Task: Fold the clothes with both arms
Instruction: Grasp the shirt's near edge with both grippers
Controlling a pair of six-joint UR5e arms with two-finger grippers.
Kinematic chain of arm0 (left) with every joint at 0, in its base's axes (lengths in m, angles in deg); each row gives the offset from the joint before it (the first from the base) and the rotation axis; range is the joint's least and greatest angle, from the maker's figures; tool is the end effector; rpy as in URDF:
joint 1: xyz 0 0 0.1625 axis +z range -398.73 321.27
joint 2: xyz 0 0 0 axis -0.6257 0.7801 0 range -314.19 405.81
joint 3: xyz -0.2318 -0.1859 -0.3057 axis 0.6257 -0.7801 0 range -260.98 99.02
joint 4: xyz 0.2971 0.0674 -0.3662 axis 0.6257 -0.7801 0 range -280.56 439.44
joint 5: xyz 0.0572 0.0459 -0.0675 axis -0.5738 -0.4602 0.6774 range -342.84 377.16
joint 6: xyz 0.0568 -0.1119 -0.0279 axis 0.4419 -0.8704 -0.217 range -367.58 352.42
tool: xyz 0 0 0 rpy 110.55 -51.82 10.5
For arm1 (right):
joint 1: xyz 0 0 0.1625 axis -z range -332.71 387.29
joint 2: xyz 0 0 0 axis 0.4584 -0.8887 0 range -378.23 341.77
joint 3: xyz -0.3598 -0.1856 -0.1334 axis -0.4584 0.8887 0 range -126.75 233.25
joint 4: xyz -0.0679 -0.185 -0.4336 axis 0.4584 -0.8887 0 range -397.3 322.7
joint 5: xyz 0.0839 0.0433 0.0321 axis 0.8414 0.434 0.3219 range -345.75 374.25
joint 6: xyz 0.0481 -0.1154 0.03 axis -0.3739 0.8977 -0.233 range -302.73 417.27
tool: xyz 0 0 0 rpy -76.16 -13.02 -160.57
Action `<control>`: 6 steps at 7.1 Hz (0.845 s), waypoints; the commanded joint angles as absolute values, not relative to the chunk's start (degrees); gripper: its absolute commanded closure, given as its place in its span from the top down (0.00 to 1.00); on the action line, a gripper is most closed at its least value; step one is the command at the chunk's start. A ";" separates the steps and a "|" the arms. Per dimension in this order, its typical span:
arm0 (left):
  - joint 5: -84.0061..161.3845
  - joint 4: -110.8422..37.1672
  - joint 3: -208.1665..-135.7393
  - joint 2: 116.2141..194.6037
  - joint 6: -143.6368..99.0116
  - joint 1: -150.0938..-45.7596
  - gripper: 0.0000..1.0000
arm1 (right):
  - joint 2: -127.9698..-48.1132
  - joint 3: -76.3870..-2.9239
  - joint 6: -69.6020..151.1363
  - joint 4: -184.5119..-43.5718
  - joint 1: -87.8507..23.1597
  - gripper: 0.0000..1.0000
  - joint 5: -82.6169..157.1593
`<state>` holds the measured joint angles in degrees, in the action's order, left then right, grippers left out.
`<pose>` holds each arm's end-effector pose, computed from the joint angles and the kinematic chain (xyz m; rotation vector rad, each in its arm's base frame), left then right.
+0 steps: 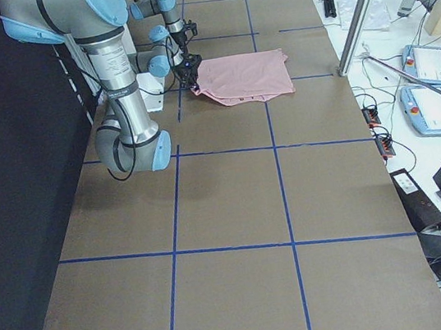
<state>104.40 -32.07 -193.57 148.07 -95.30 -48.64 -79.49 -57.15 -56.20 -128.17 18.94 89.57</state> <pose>0.5946 -0.2454 0.3060 0.1485 0.9741 -0.1459 -0.6322 -0.2604 0.1987 0.1307 -0.8771 0.6270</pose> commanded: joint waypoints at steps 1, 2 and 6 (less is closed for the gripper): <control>104.43 -32.00 -193.57 148.03 -95.21 -48.57 0.37 | -79.58 -57.14 -56.20 -128.17 18.94 0.00 89.57; 104.43 -32.00 -193.57 147.94 -95.21 -48.57 0.37 | -79.49 -57.14 -56.20 -128.17 18.94 0.00 89.57; 104.43 -32.00 -192.69 148.03 -95.12 -48.49 0.37 | -79.58 -57.14 -56.20 -128.17 18.94 0.00 89.57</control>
<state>104.43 -32.00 -192.86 148.02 -95.13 -48.52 -79.58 -57.14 -56.26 -128.17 18.94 89.57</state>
